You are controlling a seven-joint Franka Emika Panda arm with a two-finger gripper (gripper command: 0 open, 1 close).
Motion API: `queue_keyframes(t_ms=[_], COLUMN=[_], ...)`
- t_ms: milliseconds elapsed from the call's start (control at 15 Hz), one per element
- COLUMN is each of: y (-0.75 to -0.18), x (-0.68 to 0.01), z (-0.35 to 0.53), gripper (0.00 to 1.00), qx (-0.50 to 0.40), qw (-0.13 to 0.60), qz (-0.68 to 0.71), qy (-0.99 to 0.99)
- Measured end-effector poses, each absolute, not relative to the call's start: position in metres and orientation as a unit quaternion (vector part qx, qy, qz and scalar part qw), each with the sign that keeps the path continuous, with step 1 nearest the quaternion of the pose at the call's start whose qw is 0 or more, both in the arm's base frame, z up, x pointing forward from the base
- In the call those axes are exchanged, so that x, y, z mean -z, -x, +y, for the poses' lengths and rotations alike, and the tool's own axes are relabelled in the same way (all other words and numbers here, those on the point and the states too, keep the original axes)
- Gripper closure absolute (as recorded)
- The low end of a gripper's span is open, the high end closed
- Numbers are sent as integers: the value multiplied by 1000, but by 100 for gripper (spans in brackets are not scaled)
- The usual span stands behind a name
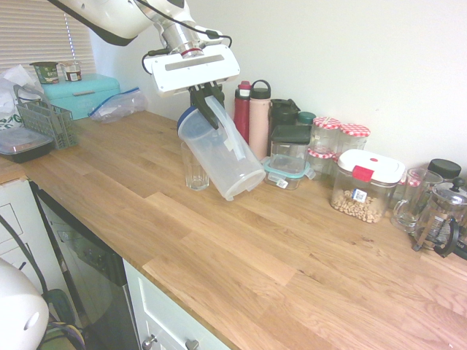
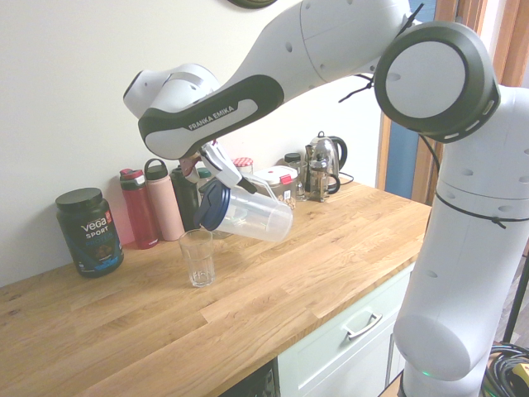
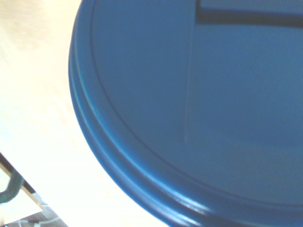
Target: Pour me some water
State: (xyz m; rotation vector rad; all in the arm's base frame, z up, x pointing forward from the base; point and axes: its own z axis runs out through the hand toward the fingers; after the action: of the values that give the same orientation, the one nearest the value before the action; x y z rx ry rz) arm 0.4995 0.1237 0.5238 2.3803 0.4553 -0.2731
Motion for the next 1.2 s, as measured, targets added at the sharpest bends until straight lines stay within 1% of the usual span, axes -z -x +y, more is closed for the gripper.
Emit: queue_keyframes(t_ms=[267, 400, 533, 867, 1200], y=[-504, -503, -495, -457, -464], x=[-518, -523, -541, -605, -615], z=[126, 125, 114, 43, -33], gripper=[100, 100, 100, 100, 100], qx=[106, 103, 97, 59, 32], qw=[355, 346, 298, 163, 83], qz=[175, 173, 162, 66, -57], qy=[-912, -917, -936, -983, -994])
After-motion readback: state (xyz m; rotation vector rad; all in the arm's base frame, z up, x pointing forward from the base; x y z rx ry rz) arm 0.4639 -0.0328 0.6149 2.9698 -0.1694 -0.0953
